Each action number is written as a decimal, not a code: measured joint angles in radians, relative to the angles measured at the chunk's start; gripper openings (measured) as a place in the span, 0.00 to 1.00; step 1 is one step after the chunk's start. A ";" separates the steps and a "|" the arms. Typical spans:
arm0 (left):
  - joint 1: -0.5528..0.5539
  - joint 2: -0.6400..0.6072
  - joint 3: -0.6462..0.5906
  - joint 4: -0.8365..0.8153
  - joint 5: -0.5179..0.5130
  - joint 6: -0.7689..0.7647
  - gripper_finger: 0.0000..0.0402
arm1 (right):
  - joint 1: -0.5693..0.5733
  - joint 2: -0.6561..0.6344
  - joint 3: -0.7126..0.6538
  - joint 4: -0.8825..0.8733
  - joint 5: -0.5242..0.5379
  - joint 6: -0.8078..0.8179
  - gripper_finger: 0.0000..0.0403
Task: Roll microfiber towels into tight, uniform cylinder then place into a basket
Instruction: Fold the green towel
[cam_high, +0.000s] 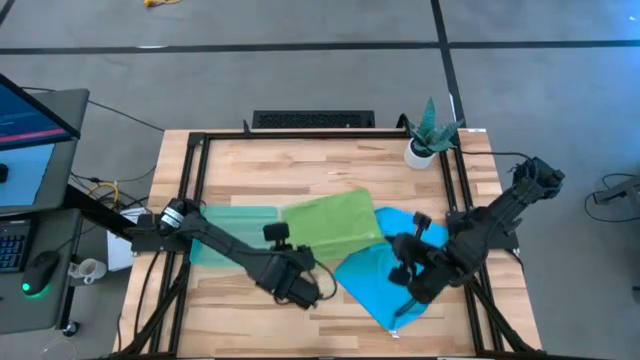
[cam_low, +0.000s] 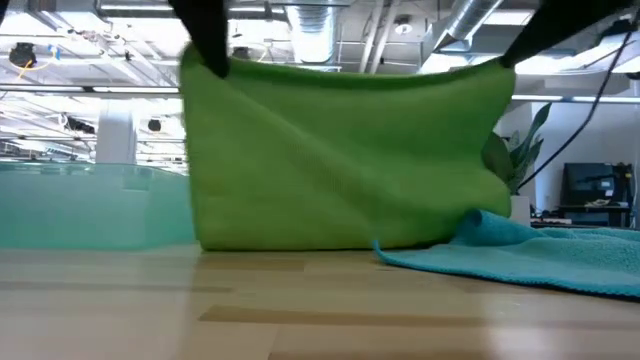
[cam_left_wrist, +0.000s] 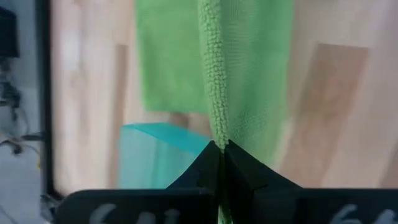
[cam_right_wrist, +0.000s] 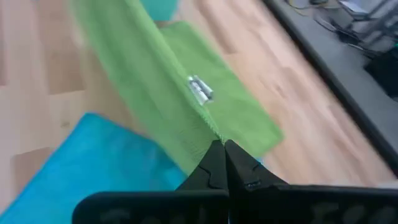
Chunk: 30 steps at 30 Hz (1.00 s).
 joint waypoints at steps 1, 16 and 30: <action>-0.011 0.000 -0.010 0.025 0.002 -0.006 0.00 | 0.014 0.019 0.000 0.019 -0.003 0.002 0.00; -0.015 0.011 -0.145 0.318 0.206 0.158 0.00 | 0.136 0.221 0.000 0.152 -0.272 0.227 0.03; -0.013 0.011 -0.169 0.316 0.221 0.182 0.00 | 0.064 0.249 0.000 0.087 -0.397 0.259 0.19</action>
